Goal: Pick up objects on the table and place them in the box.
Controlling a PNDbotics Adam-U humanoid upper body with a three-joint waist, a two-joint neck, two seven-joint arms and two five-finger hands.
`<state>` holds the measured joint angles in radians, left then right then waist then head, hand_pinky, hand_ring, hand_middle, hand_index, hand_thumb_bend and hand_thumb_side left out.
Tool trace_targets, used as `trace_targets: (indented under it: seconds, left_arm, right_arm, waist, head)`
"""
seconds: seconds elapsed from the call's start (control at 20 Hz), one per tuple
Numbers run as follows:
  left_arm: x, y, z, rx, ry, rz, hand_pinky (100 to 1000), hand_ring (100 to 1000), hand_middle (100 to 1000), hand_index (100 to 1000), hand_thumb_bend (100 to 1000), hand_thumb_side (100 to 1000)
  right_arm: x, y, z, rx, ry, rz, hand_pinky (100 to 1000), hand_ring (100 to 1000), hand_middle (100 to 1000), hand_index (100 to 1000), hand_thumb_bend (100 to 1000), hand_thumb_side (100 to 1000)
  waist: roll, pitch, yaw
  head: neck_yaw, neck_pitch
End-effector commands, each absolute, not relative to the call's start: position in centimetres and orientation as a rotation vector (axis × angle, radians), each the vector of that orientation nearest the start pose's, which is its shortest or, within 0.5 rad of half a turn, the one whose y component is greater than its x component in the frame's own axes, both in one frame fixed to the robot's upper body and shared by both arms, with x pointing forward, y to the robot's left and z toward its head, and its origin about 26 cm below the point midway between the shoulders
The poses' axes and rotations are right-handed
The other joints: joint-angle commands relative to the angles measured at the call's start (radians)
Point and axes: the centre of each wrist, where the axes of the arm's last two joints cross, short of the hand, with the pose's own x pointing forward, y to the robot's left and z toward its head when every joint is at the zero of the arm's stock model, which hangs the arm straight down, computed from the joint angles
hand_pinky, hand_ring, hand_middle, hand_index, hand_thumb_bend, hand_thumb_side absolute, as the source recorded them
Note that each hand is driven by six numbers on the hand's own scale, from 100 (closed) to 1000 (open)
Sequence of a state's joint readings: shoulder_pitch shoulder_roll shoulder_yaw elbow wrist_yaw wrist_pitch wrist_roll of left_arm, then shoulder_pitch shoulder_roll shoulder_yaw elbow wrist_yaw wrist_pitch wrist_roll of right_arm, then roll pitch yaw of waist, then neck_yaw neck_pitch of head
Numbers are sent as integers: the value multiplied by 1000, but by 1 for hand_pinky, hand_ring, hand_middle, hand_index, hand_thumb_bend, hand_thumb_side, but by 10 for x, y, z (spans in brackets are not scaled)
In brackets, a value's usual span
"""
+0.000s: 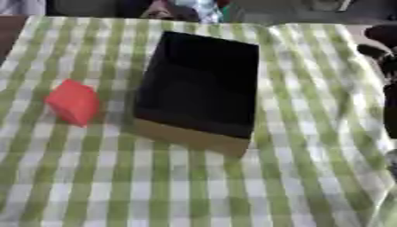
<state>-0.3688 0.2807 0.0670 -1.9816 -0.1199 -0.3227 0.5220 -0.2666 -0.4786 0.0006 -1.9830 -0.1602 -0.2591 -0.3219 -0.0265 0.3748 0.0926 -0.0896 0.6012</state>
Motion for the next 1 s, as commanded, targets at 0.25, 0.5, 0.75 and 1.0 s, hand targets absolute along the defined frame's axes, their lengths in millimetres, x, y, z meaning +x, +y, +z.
trace_targets:
  seconds: [0.25,0.5,0.75,1.0]
  left_arm:
    - [305,265,225,-564,3436,-327,789,613,666,858,399,852]
    - [305,268,229,-626,3440,-260,783,614,674,863,395,860]
    - [303,286,251,-887,3367,174,749,653,725,885,384,826]
    - [299,298,285,-1074,3223,726,748,712,775,916,346,765]
  right_arm:
    - [295,-287,210,-204,-2540,87,763,817,693,876,100,733]
    - [295,-286,210,-206,-2541,94,764,817,693,876,100,734]
    - [295,-287,210,-213,-2543,107,764,817,692,876,100,735]
    - [295,-288,211,-212,-2543,118,763,817,692,875,100,736]
  waist:
    - [-8,-10,2]
    - [-9,-4,3]
    - [-3,-4,1]
    - [3,-9,-7]
  head:
    - [6,19]
    - [5,14]
    - [2,13]
    - [-3,13]
